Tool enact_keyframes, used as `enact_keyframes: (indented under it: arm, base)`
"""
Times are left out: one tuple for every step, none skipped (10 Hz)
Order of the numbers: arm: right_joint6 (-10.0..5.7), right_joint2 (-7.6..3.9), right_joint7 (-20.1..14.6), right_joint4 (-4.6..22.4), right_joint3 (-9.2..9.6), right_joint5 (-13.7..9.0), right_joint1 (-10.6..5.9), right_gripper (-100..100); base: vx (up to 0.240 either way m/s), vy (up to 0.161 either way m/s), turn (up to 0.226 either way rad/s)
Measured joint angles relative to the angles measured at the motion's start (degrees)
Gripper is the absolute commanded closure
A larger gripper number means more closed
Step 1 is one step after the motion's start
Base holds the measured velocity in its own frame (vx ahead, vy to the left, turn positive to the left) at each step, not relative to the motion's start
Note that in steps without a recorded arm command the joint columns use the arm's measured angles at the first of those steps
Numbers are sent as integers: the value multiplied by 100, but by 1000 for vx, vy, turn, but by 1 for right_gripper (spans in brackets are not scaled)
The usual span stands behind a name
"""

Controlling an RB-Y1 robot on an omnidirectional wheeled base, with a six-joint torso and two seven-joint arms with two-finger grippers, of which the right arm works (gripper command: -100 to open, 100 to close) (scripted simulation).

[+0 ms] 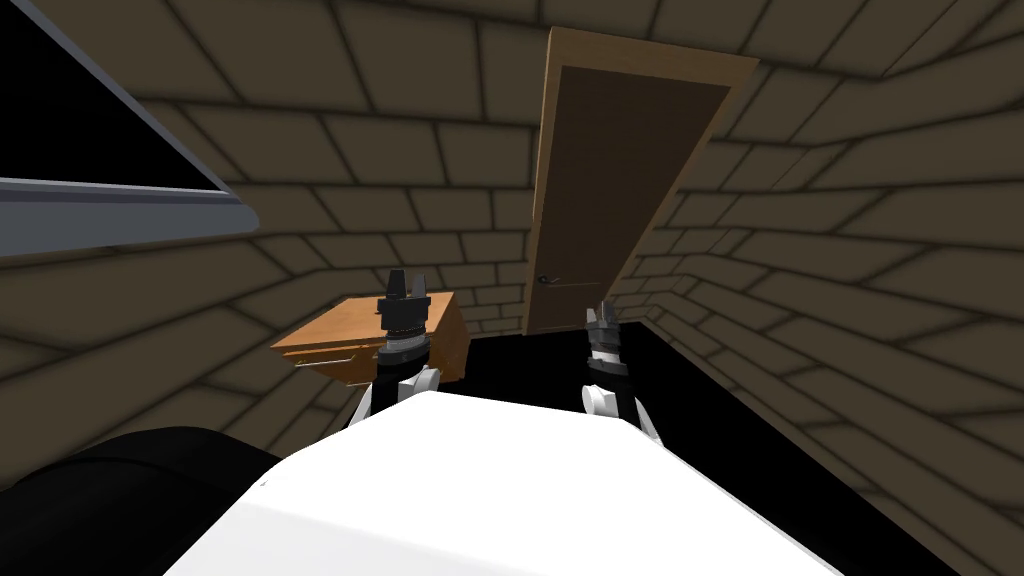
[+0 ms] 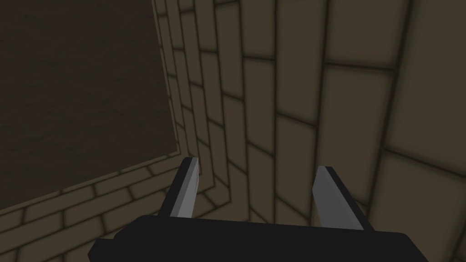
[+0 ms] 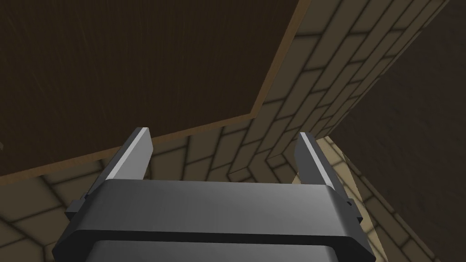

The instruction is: Pull the door open

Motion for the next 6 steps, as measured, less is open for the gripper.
enact_keyframes:
  arm:
    - [-35, -83, -51, 193, -22, -32, -67, -100]
    - [-61, -123, -82, 356, 4, -38, -111, -100]
    - [-80, -161, -101, 530, 26, -44, -193, -100]
    - [-81, -173, -108, 639, 35, -45, -246, -100]
    - [-71, -218, -130, 784, 29, -61, -323, -100]
    - [-84, -281, -169, 958, 27, -80, -403, -100]
  base:
    - [83, -16, 75]
    - [108, -23, 65]
    - [72, -10, 21]
    - [54, 0, 43]
    - [75, 0, 64]
    - [92, -11, 72]
